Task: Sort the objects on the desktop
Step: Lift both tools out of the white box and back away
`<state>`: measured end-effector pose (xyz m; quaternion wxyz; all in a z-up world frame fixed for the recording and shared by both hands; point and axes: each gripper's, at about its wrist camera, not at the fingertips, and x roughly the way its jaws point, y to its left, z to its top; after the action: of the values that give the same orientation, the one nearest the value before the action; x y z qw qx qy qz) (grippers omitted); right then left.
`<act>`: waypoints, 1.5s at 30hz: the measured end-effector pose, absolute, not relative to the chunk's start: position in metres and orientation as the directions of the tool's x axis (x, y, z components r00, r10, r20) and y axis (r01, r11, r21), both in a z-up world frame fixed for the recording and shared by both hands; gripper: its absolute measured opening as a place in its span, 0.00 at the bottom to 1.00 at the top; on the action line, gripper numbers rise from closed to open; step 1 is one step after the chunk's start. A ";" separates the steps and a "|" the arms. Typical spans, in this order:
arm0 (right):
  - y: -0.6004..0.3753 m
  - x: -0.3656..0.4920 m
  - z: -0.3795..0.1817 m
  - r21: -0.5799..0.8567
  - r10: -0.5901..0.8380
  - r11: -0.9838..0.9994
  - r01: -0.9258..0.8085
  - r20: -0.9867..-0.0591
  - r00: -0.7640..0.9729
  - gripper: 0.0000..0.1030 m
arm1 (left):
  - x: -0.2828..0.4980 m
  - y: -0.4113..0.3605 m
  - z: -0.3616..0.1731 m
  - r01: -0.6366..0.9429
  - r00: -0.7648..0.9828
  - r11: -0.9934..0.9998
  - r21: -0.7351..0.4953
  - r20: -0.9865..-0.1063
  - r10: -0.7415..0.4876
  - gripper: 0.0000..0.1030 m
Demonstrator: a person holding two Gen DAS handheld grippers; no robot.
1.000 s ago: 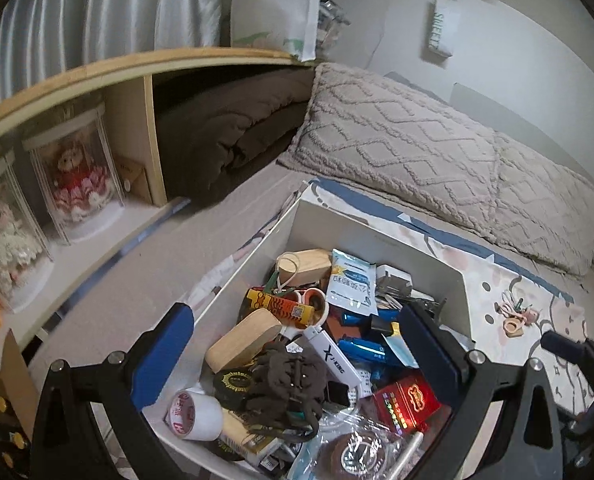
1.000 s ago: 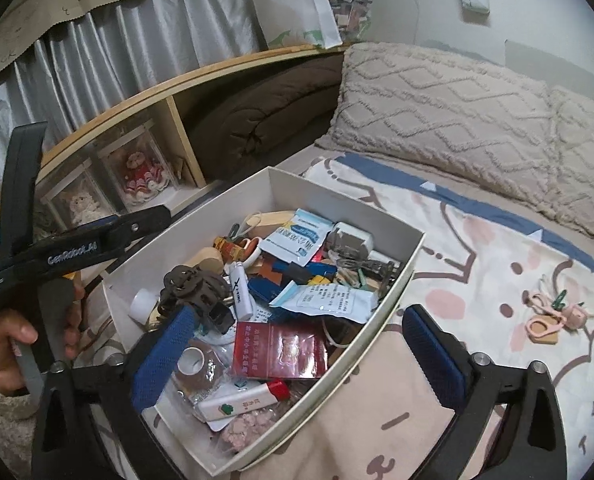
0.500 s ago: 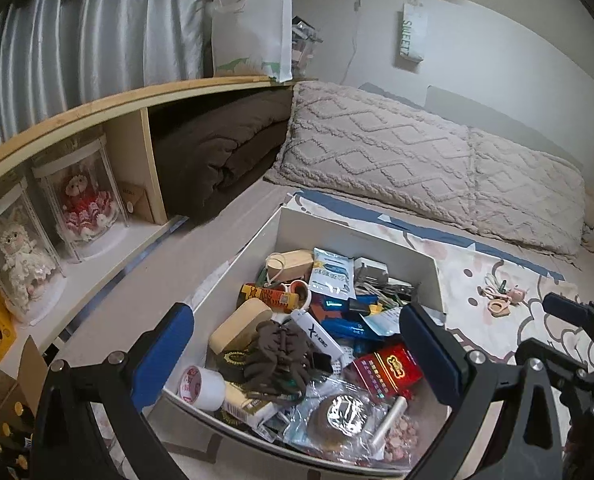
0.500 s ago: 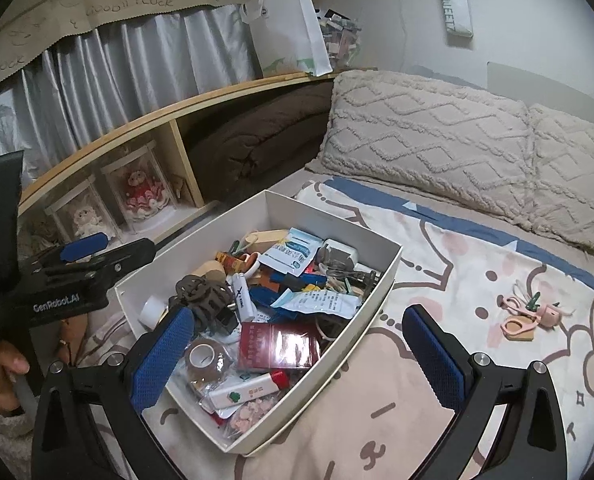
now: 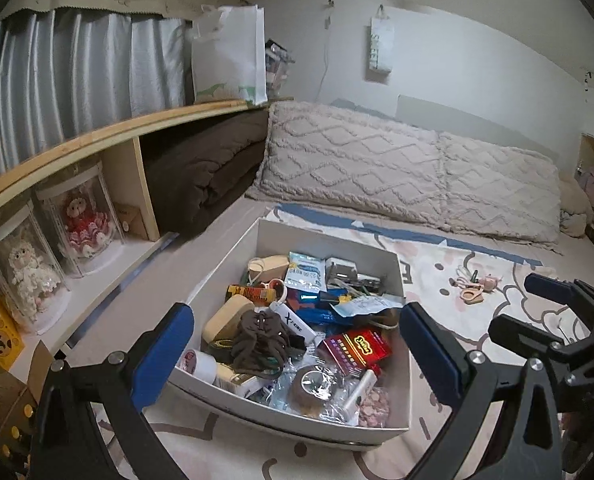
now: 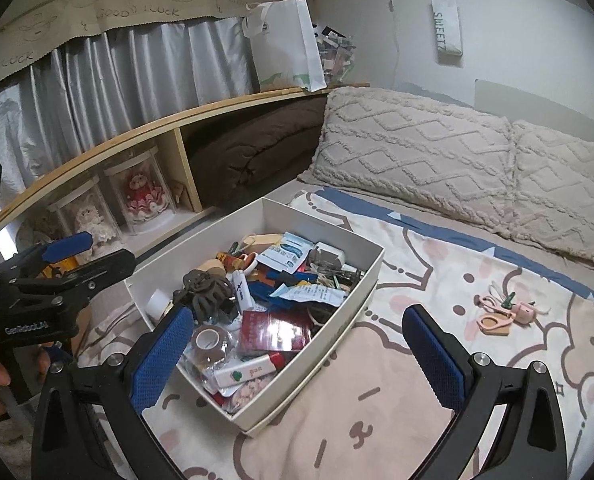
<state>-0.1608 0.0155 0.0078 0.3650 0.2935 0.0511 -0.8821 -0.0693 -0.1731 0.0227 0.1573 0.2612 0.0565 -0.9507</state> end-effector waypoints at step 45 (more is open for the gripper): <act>0.096 -0.072 0.005 0.058 -0.517 -0.822 0.566 -0.492 -0.700 1.00 | -0.003 -0.105 0.007 0.242 -0.854 -0.970 0.021 -0.471 -0.223 1.00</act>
<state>-0.0717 0.0960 0.0051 0.2943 0.2515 0.0486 -0.9207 -0.0029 -0.1047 0.0072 0.1206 0.2420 0.0193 -0.9625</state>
